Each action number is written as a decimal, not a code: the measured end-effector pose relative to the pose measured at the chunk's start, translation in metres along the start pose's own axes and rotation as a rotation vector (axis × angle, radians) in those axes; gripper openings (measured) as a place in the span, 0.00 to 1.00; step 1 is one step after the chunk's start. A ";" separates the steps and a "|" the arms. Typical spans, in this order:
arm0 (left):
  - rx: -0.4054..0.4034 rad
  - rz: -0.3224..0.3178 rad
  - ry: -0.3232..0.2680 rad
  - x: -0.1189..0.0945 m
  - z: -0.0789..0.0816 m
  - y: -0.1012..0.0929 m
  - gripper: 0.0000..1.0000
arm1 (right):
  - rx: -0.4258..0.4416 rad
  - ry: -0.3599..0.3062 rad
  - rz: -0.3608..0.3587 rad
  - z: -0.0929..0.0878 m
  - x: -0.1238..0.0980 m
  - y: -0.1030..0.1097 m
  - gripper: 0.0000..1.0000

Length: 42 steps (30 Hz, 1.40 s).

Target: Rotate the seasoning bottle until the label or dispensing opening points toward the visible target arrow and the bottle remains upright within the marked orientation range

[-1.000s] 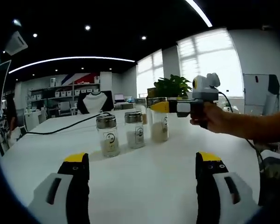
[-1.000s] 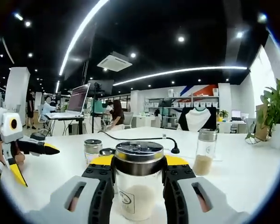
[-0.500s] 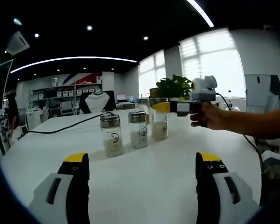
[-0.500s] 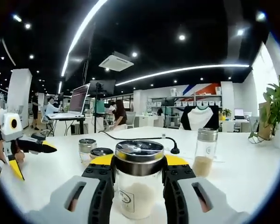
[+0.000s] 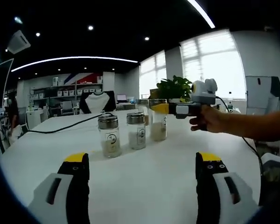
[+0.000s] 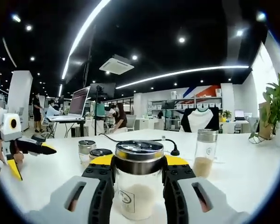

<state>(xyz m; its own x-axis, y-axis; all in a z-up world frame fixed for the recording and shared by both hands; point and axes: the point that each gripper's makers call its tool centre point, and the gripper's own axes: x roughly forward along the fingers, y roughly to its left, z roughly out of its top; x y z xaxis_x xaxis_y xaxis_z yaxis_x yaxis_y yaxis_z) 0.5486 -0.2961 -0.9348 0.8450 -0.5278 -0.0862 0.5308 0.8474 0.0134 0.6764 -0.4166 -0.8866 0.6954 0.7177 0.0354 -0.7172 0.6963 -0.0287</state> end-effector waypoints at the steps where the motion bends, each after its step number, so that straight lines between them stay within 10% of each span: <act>1: 0.001 -0.001 -0.001 0.000 0.000 -0.001 1.00 | 0.001 0.001 0.000 0.000 0.000 0.000 0.37; 34: 0.027 -0.015 0.003 -0.002 0.005 -0.014 1.00 | -0.012 0.097 0.012 -0.003 0.006 0.002 0.38; 42: 0.010 -0.043 0.021 0.005 0.002 -0.018 1.00 | -0.029 0.057 -0.014 0.024 0.004 0.006 0.54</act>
<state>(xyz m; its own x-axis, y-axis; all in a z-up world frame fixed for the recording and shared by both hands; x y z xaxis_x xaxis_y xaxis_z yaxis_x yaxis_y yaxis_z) 0.5437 -0.3143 -0.9336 0.8199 -0.5621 -0.1082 0.5670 0.8235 0.0188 0.6737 -0.4095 -0.8630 0.7075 0.7064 -0.0212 -0.7063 0.7056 -0.0575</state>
